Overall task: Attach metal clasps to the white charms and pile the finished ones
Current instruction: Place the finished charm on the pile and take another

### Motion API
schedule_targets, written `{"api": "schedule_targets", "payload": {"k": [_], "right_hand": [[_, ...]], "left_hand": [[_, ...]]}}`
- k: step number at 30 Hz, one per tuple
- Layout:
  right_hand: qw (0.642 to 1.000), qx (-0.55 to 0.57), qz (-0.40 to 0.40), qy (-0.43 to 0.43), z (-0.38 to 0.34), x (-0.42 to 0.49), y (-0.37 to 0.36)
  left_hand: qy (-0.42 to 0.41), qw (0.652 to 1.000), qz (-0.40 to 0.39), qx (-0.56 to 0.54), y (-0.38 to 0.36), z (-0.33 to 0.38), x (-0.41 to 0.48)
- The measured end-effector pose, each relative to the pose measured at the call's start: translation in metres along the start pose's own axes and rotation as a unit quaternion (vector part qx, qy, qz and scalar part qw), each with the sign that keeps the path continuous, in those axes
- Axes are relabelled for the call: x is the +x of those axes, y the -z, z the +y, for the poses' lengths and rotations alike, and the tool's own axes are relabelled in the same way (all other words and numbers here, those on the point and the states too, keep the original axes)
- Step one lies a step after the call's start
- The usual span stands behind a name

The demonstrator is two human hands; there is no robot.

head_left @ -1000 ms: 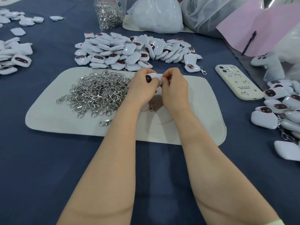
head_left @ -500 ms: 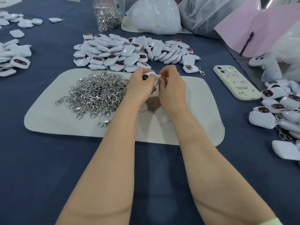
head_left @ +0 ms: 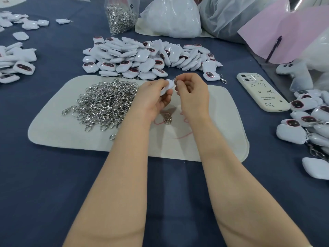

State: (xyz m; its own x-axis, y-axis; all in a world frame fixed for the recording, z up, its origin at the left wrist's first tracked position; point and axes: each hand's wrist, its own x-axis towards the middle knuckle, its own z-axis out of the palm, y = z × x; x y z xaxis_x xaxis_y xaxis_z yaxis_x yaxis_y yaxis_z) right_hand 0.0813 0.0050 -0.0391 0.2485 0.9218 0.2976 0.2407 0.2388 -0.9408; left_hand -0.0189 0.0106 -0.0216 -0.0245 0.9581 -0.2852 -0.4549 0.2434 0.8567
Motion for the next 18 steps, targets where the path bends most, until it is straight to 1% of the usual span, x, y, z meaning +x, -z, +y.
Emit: {"api": "schedule_targets", "payload": {"k": [4,9,13,15,18], "right_hand": [[1.000,0.002,0.010,-0.001,0.0000,-0.0001,-0.0001],[0.999,0.023,0.028,-0.023,0.0014,0.0015,0.0011],[0.998,0.043,0.019,-0.051,0.0008,0.0028,0.0022],[0.998,0.037,0.011,-0.049,0.0003,0.0024,0.0022],[0.999,0.029,-0.003,-0.040,-0.0001,0.0021,0.0018]], "left_hand": [[0.004,1.000,-0.005,-0.010,-0.0007,-0.0004,-0.0016],[-0.019,0.999,-0.010,0.049,-0.0011,-0.0021,-0.0029],[-0.030,0.998,-0.003,0.063,-0.0013,-0.0022,-0.0031],[-0.028,0.998,-0.001,0.060,-0.0009,-0.0025,-0.0027],[-0.019,0.999,-0.002,0.027,-0.0009,-0.0028,-0.0015]]}}
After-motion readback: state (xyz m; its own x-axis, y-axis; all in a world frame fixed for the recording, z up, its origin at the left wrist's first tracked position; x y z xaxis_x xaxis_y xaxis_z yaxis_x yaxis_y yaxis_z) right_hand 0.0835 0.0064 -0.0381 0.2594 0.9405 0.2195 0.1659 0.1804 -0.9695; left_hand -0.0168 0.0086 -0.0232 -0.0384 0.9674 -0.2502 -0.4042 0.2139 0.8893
